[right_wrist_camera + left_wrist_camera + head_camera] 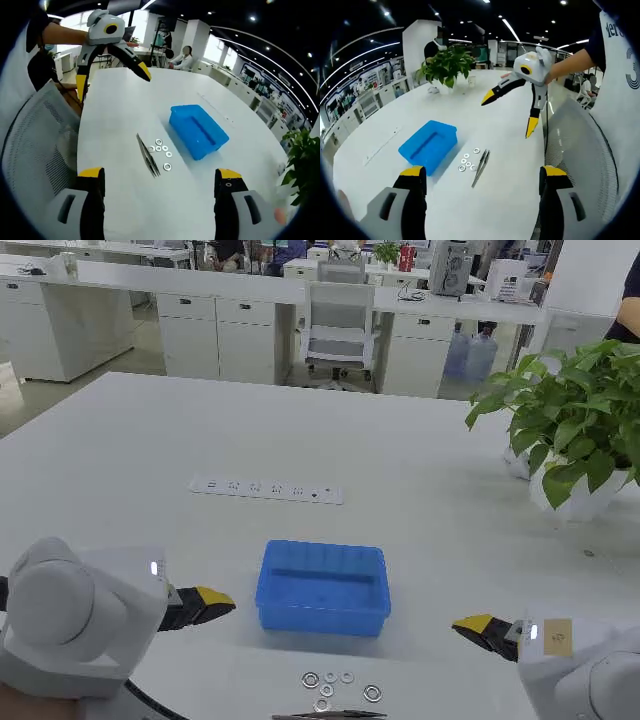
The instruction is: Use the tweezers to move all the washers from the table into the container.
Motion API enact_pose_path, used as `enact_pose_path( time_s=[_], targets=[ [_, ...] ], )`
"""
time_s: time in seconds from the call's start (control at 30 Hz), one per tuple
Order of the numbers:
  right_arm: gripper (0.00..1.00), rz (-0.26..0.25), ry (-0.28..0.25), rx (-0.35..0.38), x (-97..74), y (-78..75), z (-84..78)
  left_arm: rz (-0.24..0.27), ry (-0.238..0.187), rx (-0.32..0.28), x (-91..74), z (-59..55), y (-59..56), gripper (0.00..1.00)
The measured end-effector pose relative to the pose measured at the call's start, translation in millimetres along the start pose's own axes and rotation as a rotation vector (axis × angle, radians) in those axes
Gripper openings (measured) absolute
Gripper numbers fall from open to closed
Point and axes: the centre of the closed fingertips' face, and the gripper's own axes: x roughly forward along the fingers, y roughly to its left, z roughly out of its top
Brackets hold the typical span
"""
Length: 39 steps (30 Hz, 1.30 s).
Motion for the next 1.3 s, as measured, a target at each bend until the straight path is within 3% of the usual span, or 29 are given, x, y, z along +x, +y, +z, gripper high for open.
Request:
enact_pose_path(
  time_s=[0.6,1.3],
  targets=[
    [0.90,0.005,0.015,0.018,0.7,3.0,-8.6,0.007,-0.032,-0.014,3.0,9.1,3.9,0.99],
    [0.89,-0.014,0.022,0.040,-0.1,0.3,-11.6,0.027,-0.041,-0.025,1.0,6.5,10.5,0.99]
  ],
)
